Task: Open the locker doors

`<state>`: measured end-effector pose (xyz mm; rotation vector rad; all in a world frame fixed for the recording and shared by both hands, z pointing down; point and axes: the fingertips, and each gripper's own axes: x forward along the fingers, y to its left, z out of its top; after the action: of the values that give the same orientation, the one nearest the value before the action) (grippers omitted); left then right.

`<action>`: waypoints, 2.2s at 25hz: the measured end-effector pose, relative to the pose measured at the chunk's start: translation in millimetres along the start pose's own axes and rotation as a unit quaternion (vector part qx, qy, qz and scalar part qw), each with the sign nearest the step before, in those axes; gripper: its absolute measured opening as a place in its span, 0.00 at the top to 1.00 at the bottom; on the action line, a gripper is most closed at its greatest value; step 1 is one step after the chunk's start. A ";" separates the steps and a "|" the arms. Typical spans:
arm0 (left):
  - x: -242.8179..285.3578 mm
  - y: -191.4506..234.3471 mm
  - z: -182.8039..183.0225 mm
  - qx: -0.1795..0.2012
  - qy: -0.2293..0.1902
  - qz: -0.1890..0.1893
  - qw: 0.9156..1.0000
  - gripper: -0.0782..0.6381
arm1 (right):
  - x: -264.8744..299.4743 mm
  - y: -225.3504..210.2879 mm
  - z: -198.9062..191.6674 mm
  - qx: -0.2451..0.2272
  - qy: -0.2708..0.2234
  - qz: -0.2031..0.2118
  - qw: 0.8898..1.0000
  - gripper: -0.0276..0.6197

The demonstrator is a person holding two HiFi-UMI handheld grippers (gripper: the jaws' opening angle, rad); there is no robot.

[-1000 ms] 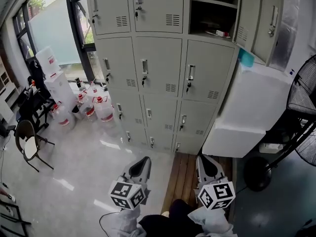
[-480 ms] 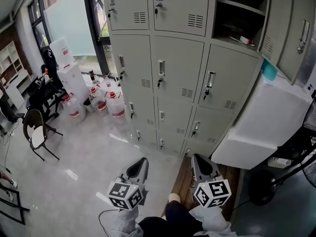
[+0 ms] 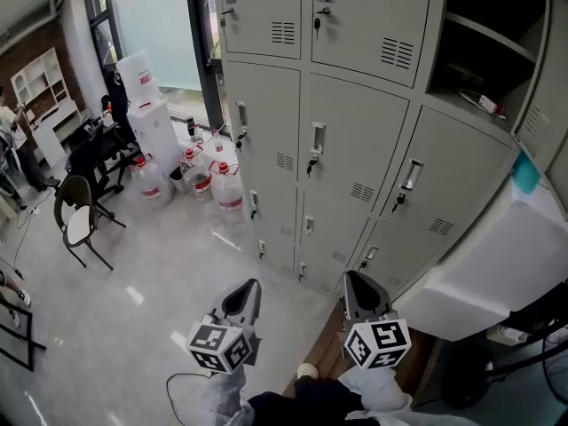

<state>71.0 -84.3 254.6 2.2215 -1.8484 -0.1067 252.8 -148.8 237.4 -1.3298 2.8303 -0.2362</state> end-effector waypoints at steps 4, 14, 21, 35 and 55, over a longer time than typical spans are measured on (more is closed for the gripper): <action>15.0 11.4 0.4 -0.005 -0.005 0.025 1.000 0.87 | 31.5 -3.4 2.7 0.003 -0.003 0.028 1.000 0.86; 9.8 30.0 -6.7 -0.009 -0.019 0.091 0.996 0.87 | 63.5 5.8 -3.5 0.021 -0.022 0.098 0.995 0.61; -7.9 45.8 -10.3 -0.019 -0.020 0.131 0.991 0.87 | 72.1 29.9 -13.3 0.022 -0.007 0.143 0.989 0.61; 20.8 111.4 9.7 -0.020 -0.035 0.121 0.992 0.87 | 147.4 47.3 -16.6 0.019 -0.005 0.143 0.990 0.61; 110.8 337.3 60.5 0.008 -0.028 0.025 0.999 0.87 | 384.8 111.6 -10.4 0.018 -0.048 0.071 0.996 0.61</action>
<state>-243.5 -256.6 287.2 2.2029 -1.9396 -0.1459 -79.7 -371.9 254.8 -1.0951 2.8101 -0.2154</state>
